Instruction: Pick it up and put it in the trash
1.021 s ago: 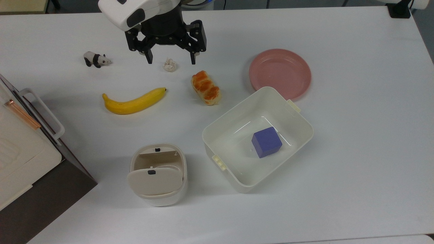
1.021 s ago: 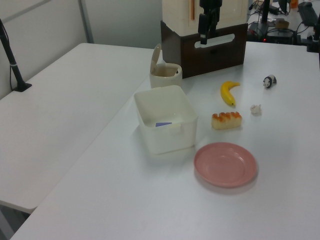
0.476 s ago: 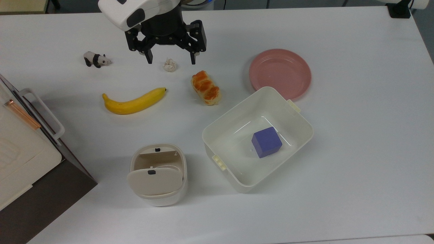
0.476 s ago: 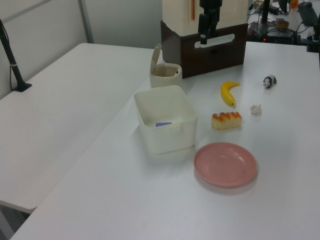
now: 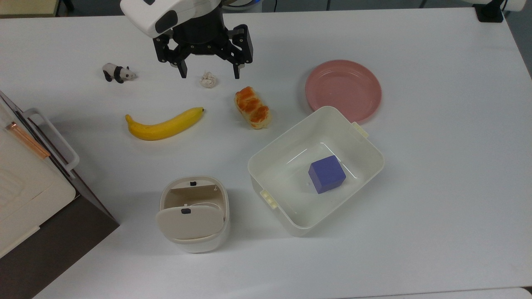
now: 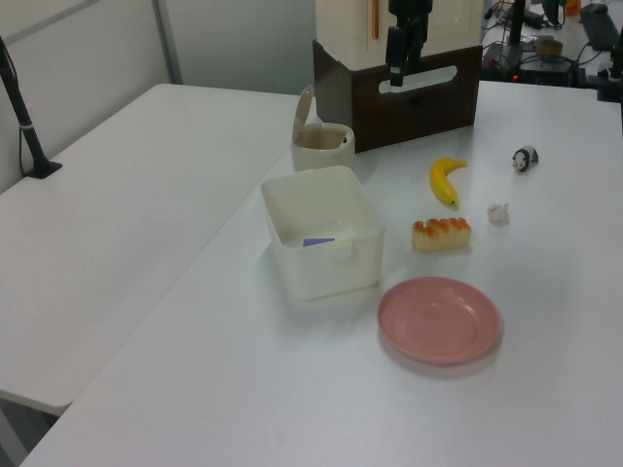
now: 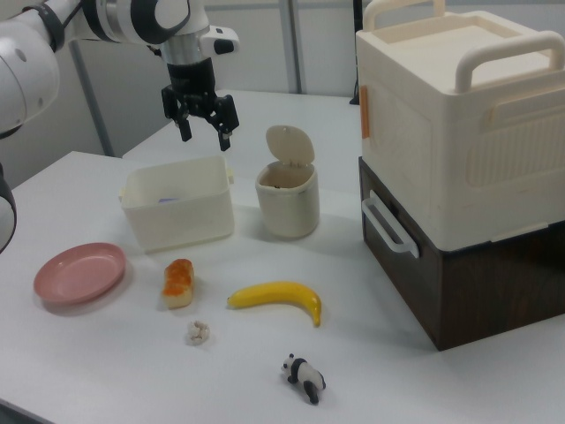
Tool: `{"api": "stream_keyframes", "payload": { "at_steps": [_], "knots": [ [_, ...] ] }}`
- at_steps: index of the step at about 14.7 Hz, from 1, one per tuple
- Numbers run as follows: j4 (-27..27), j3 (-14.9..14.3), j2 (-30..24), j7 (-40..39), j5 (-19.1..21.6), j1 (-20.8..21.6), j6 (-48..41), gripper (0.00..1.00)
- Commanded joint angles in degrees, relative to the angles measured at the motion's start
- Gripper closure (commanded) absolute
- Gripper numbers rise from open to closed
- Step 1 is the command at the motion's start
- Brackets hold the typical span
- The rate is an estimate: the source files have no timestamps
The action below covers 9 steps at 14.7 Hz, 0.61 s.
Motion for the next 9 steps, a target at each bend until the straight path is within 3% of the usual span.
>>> {"api": "stream_keyframes", "payload": {
  "at_steps": [1, 9],
  "knots": [
    [-0.3, -0.2, -1.0, -1.4, -0.4, -0.1, -1.2, 0.00],
    [-0.8, 0.1, -2.7, -2.8, -2.7, -0.3, -5.2, 0.00]
  ]
}}
